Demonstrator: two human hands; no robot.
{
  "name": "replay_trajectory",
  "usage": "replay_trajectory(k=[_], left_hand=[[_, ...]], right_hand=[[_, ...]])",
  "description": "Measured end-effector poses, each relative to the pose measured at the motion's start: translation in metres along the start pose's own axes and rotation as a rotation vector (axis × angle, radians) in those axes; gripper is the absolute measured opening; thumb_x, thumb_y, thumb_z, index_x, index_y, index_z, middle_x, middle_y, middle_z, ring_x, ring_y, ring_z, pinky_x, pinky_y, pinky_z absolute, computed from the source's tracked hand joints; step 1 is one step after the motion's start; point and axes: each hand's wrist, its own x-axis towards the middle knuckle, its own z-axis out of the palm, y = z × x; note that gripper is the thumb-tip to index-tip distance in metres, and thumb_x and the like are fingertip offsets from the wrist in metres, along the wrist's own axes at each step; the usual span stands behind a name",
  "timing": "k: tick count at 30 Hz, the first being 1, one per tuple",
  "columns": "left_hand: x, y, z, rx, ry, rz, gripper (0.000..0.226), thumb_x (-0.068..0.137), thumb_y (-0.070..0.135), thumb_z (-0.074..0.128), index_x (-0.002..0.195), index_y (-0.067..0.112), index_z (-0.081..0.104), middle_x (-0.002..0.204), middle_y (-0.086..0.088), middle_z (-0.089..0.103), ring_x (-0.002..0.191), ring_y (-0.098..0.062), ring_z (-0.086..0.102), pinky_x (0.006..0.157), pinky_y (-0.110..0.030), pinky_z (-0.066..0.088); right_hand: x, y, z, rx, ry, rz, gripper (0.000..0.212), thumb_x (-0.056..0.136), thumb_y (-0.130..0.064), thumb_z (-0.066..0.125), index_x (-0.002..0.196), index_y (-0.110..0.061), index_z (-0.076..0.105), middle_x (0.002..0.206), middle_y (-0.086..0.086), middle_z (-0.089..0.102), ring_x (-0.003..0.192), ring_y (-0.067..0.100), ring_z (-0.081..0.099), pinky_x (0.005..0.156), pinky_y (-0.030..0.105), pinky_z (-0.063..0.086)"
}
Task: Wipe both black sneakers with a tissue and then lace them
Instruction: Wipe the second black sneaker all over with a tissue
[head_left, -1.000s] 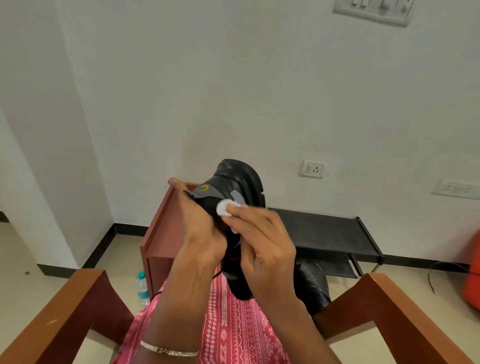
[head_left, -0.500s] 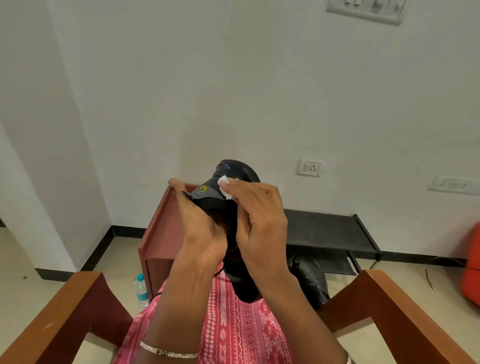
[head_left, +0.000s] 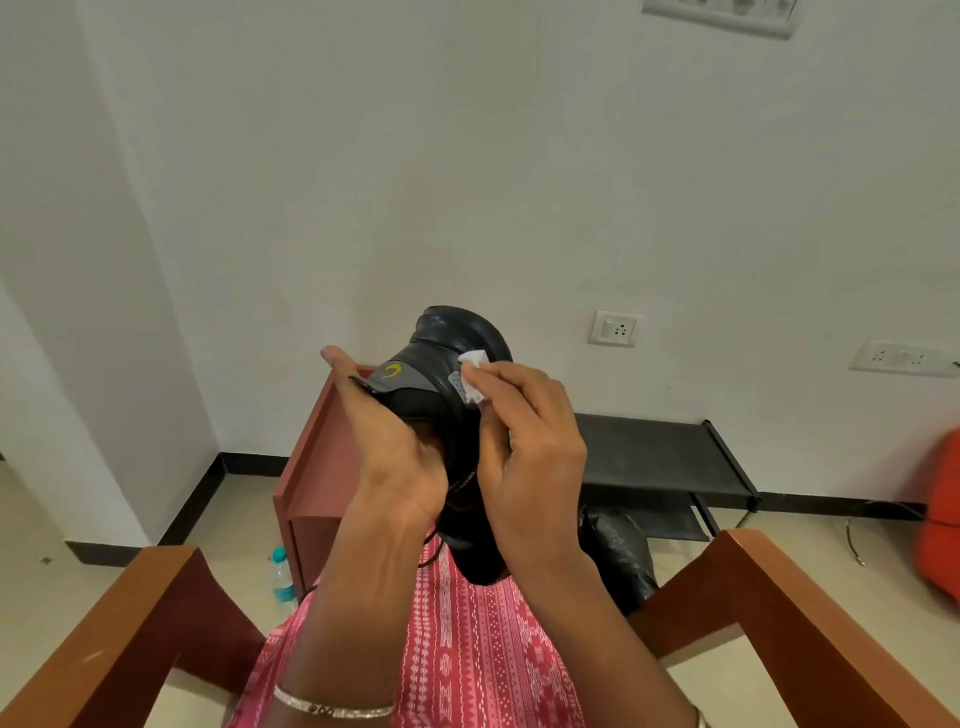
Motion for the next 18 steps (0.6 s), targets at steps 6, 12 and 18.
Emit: replay_trajectory(k=[6, 12, 18], left_hand=[[0.005, 0.006, -0.006, -0.044, 0.069, 0.054, 0.081, 0.090, 0.079, 0.029, 0.118, 0.014, 0.069, 0.112, -0.012, 0.075, 0.105, -0.027, 0.071, 0.087, -0.042, 0.055], [0.003, -0.001, -0.002, -0.026, 0.009, 0.018, 0.081, 0.090, 0.079, 0.027, 0.105, 0.013, 0.071, 0.099, -0.012, 0.078, 0.084, -0.023, 0.077, 0.078, -0.038, 0.057], [-0.003, -0.006, 0.001, -0.018, -0.061, 0.020, 0.087, 0.089, 0.081, 0.026, 0.114, 0.010, 0.071, 0.109, -0.012, 0.075, 0.091, -0.022, 0.074, 0.080, -0.033, 0.060]], right_hand=[[-0.031, 0.011, -0.005, -0.043, -0.053, 0.036, 0.029, 0.090, 0.003, 0.061, 0.116, -0.005, 0.072, 0.109, 0.005, 0.065, 0.104, 0.016, 0.059, 0.090, 0.031, 0.052], [-0.010, -0.002, -0.008, 0.007, -0.037, 0.091, 0.029, 0.088, 0.006, 0.065, 0.111, -0.009, 0.074, 0.106, 0.001, 0.066, 0.100, 0.014, 0.061, 0.087, 0.027, 0.052], [0.016, -0.006, -0.002, -0.025, -0.038, -0.026, 0.037, 0.089, 0.007, 0.063, 0.122, -0.011, 0.070, 0.114, 0.001, 0.069, 0.105, 0.021, 0.060, 0.087, 0.036, 0.051]])
